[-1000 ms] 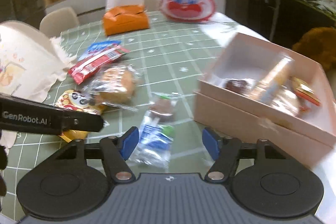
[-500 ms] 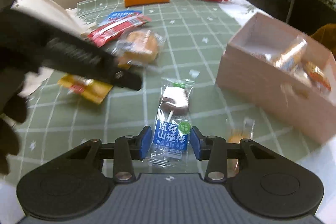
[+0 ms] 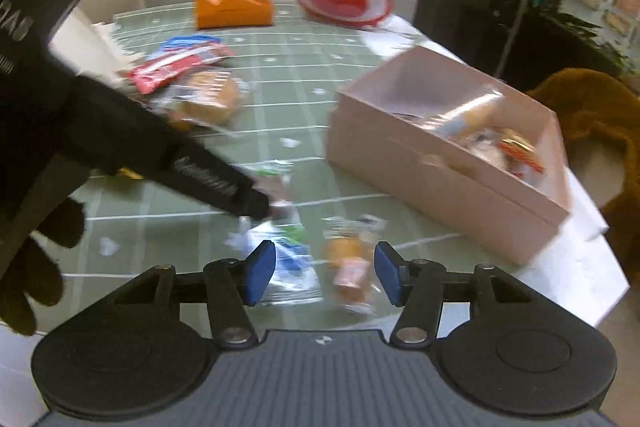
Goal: Organize snacks
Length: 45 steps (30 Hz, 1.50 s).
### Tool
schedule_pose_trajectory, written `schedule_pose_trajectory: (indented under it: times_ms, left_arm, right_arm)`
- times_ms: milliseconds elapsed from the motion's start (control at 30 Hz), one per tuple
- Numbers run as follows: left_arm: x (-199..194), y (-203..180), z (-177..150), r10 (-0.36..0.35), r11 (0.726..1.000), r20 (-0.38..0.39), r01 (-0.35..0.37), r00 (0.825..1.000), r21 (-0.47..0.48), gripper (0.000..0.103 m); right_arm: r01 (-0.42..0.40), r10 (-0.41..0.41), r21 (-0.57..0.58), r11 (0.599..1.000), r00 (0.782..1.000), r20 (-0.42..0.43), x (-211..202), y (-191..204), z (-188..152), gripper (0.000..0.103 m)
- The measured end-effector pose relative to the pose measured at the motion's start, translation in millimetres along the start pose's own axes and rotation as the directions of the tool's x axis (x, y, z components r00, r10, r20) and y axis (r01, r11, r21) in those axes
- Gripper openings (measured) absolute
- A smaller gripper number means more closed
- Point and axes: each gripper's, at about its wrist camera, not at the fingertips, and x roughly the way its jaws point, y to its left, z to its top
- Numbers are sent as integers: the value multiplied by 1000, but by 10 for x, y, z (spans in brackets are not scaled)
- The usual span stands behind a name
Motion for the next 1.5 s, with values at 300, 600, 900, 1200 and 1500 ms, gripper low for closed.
schedule_pose_trajectory:
  times_ms: [300, 600, 900, 1200, 1500]
  left_arm:
    - [-14, 49, 75, -21, 999, 10, 22, 1000, -33, 34]
    - [134, -102, 201, 25, 999, 9, -26, 1000, 42, 40]
    - [164, -216, 143, 84, 979, 50, -92, 995, 180, 50]
    - [32, 104, 55, 1, 994, 52, -7, 999, 112, 46]
    - [85, 36, 112, -8, 989, 34, 3, 999, 149, 46]
  right_arm:
    - [-33, 44, 211, 977, 998, -52, 170, -396, -113, 44]
    - [-73, 78, 128, 989, 996, -38, 237, -5, -14, 39]
    - [79, -77, 141, 987, 997, -14, 214, -248, -119, 43]
    - [66, -69, 225, 972, 998, 4, 254, -396, -197, 69]
    - [64, -66, 221, 973, 998, 4, 267, -371, -217, 80]
